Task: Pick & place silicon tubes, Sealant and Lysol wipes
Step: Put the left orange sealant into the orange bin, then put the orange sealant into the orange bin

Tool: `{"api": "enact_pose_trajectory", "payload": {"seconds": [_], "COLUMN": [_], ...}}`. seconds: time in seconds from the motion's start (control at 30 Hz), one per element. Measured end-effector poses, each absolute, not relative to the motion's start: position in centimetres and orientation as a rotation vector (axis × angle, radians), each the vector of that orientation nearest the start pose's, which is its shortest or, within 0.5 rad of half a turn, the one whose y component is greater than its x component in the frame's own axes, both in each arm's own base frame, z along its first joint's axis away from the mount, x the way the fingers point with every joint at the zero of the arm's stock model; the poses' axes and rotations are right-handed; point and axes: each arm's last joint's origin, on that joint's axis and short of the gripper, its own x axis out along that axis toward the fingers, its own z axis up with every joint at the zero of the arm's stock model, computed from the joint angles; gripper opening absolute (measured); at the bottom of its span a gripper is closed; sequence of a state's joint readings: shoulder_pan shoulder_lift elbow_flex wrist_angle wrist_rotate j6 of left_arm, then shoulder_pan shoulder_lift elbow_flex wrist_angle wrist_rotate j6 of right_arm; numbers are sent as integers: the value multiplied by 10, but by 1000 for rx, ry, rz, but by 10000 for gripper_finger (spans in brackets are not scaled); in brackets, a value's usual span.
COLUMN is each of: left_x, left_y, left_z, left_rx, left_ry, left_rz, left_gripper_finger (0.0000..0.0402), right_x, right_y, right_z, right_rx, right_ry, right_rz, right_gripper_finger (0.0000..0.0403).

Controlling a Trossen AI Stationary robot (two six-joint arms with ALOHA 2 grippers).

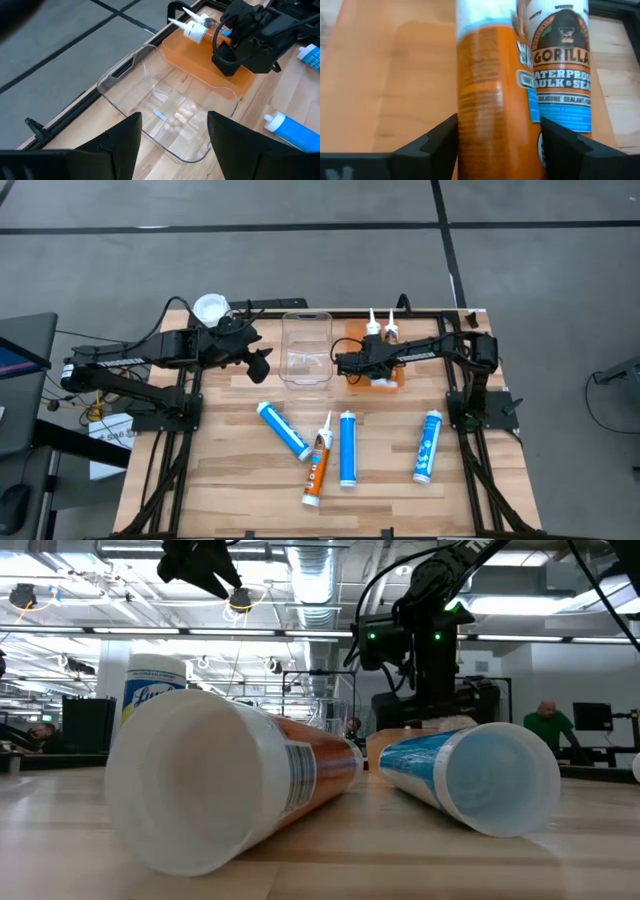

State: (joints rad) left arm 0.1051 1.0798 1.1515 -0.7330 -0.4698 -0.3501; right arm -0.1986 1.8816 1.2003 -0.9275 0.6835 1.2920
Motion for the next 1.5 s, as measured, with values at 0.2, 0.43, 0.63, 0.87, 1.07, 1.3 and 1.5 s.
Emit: {"api": "enact_pose_trajectory", "payload": {"seconds": [0.2, 0.43, 0.63, 0.87, 1.07, 1.3, 1.5], "left_x": [207, 207, 207, 206, 206, 224, 256], "left_y": [35, 35, 35, 32, 29, 11, -9], "left_z": [356, 356, 356, 352, 351, 339, 315], "left_rx": [-203, -198, -185, -225, -293, -341, -367], "left_ry": [554, 556, 565, 622, 630, 712, 805], "left_rz": [660, 658, 653, 559, 501, 360, 246], "left_gripper_finger": [218, 218, 218, 218, 218, 218, 218], "right_x": [315, 313, 300, 264, 232, 212, 207], "right_y": [-82, -82, -72, -31, 8, 41, 59], "right_z": [157, 165, 212, 290, 327, 341, 341], "right_rx": [551, 550, 525, 438, 366, 261, 224], "right_ry": [877, 876, 827, 690, 623, 620, 622], "right_rz": [-1522, -1508, -1394, -1111, -880, -681, -601], "right_gripper_finger": [250, 249, 249, 249, 249, 249, 249]}}
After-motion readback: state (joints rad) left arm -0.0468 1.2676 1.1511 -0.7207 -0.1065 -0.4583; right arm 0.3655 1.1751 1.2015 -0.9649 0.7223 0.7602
